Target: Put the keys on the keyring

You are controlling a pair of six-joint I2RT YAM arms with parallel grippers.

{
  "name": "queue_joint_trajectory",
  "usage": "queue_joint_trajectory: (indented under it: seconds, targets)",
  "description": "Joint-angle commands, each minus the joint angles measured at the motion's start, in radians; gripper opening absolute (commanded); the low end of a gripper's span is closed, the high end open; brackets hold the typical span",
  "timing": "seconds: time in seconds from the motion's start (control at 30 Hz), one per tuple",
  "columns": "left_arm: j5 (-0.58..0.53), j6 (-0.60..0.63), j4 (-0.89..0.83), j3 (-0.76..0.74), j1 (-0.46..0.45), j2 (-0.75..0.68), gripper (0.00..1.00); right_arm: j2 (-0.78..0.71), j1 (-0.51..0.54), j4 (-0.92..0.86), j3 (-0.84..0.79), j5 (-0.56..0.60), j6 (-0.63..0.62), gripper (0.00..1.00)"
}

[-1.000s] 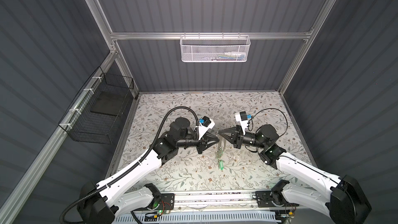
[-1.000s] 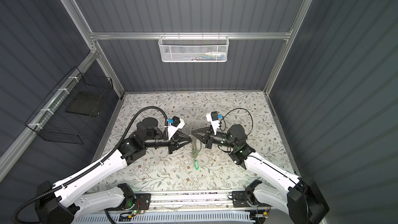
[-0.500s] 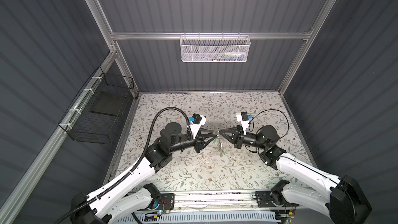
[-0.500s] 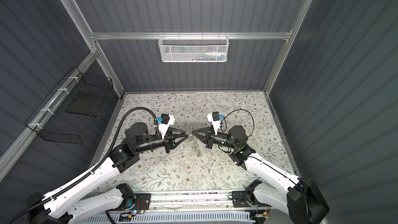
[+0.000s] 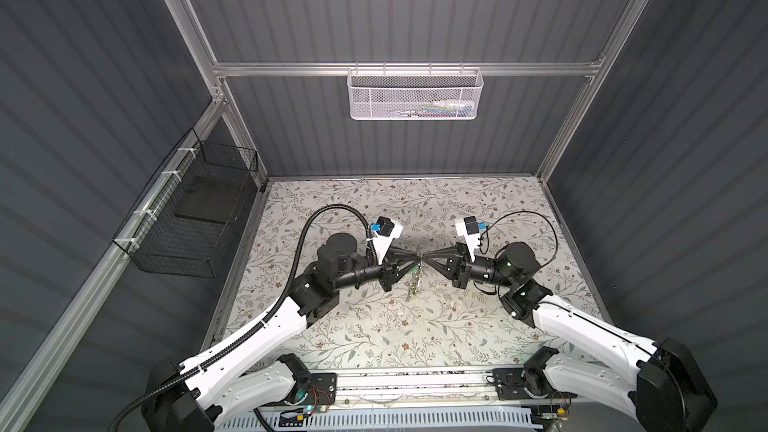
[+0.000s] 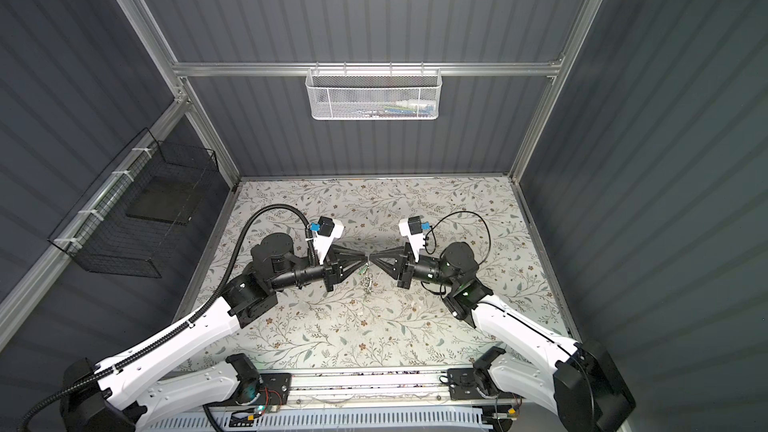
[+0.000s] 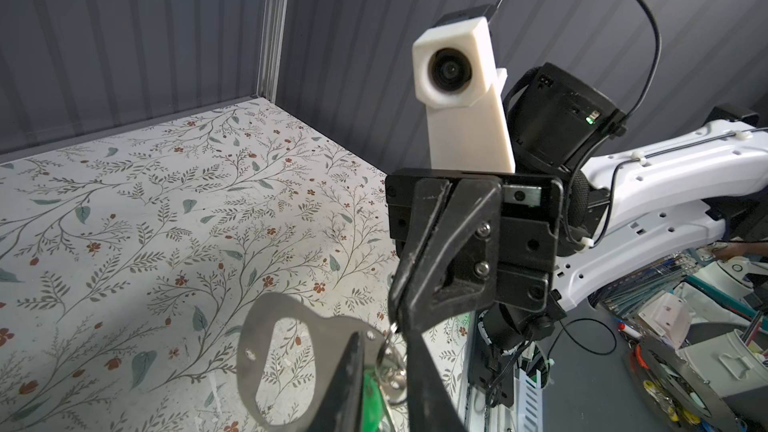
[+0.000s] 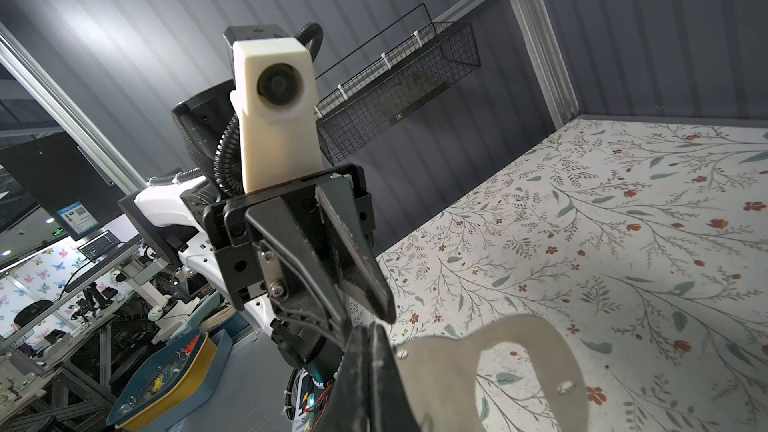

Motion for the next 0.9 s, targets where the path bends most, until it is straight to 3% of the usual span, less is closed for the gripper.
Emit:
queue_joint_trajectory:
  seconds: [0.0, 0.23, 0.37, 0.53, 0.67, 0.87]
  targets:
    - [0.035, 0.004, 0.023, -0.006, 0.006, 0.008, 0.17, -0.008, -0.004, 0.070, 0.009, -0.024, 0.020, 0.00]
    - [0.098, 0.004, 0.029, -0.004, 0.006, 0.022, 0.15, -0.011, -0.003, 0.071, 0.006, -0.022, 0.021, 0.00]
    - [0.110, 0.004, 0.029, 0.000, 0.007, 0.027, 0.02, -0.009, -0.004, 0.074, 0.004, -0.021, 0.020, 0.00]
    - [0.102, 0.029, 0.011, 0.007, 0.006, 0.018, 0.00, -0.008, -0.004, 0.048, 0.000, -0.022, 0.008, 0.00]
    - [0.083, 0.097, -0.097, 0.052, 0.006, 0.019, 0.00, -0.033, -0.005, -0.086, 0.009, -0.017, -0.053, 0.17]
    - [0.049, 0.270, -0.344, 0.152, 0.006, 0.050, 0.00, -0.110, -0.005, -0.451, 0.076, 0.031, -0.239, 0.23]
